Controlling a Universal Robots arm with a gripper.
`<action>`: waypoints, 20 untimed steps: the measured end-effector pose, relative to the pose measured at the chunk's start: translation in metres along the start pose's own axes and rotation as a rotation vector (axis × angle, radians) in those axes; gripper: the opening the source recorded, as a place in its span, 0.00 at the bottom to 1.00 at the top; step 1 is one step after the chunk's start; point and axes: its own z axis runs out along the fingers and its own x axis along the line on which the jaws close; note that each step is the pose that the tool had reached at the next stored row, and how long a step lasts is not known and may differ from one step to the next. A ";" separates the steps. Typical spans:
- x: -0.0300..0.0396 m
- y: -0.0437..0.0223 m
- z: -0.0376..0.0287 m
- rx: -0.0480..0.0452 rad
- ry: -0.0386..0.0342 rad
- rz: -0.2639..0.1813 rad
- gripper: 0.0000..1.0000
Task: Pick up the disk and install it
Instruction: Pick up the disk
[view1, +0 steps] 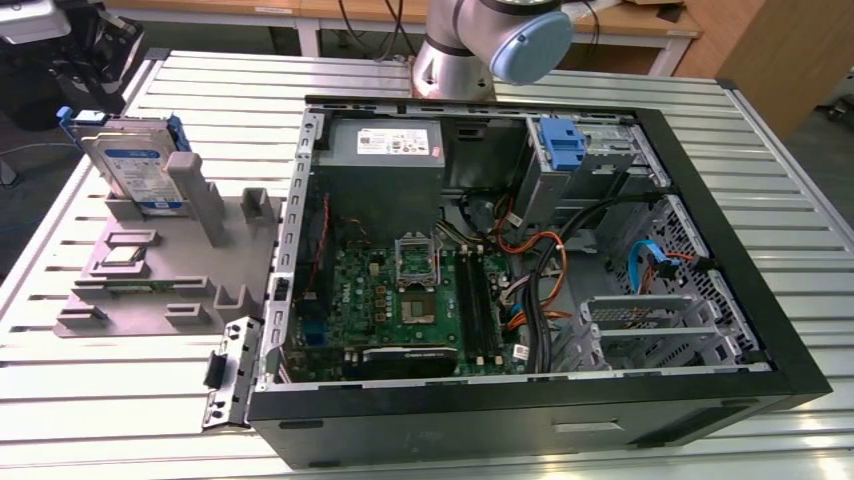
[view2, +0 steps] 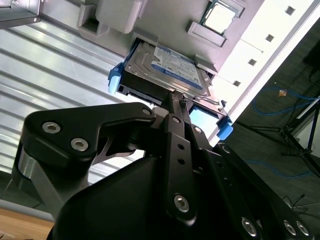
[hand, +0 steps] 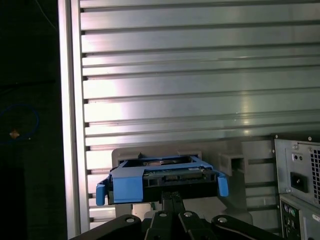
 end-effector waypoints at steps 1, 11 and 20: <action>0.0000 0.0002 0.0000 0.0000 -0.0001 0.000 0.10; 0.0001 0.0002 0.0002 0.0002 0.0017 0.000 0.10; 0.0001 0.0002 0.0002 0.0001 0.0021 0.000 0.10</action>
